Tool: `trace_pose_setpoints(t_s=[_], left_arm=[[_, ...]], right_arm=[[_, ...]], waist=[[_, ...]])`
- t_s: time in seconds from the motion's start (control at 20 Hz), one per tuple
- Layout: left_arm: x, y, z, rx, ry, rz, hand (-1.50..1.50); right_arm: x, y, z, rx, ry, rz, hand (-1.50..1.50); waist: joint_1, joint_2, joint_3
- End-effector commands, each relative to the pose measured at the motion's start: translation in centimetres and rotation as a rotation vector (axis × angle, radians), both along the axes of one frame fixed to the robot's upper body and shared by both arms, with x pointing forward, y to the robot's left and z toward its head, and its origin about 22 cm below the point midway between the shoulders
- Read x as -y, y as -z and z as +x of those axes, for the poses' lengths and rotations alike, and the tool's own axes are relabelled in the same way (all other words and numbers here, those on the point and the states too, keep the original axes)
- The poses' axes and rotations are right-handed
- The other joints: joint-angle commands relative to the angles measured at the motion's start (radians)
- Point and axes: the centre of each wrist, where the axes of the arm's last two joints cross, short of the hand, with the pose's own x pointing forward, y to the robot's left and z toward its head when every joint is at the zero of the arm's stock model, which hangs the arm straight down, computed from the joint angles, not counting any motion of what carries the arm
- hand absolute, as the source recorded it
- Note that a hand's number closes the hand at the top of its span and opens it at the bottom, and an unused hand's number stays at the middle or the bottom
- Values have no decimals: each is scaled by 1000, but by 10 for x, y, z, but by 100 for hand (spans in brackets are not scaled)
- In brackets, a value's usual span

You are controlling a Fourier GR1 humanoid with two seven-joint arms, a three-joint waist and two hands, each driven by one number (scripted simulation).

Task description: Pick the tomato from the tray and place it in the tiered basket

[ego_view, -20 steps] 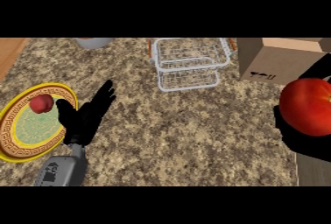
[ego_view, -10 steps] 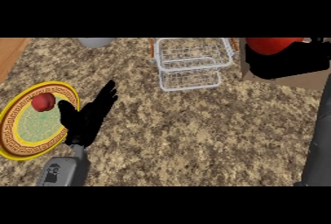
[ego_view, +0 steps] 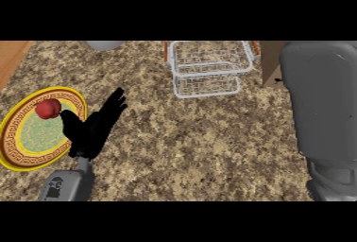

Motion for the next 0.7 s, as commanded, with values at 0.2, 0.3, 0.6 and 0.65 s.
trace_pose_setpoints(t_s=[0.2,0.3,0.6,0.65], left_arm=[[-8,-17,7,-4,-19,8,0],[9,-3,7,-17,-6,9,0],[3,-18,13,18,16,0,0],[9,-5,6,23,24,1,0]], right_arm=[[-25,36,50,10,-26,67,150],[-38,55,61,-37,-26,92,150],[-45,83,71,7,-76,398,-150],[-50,78,72,10,-132,405,-150]], waist=[[0,0,0],[5,4,0],[33,13,1],[26,9,0]])
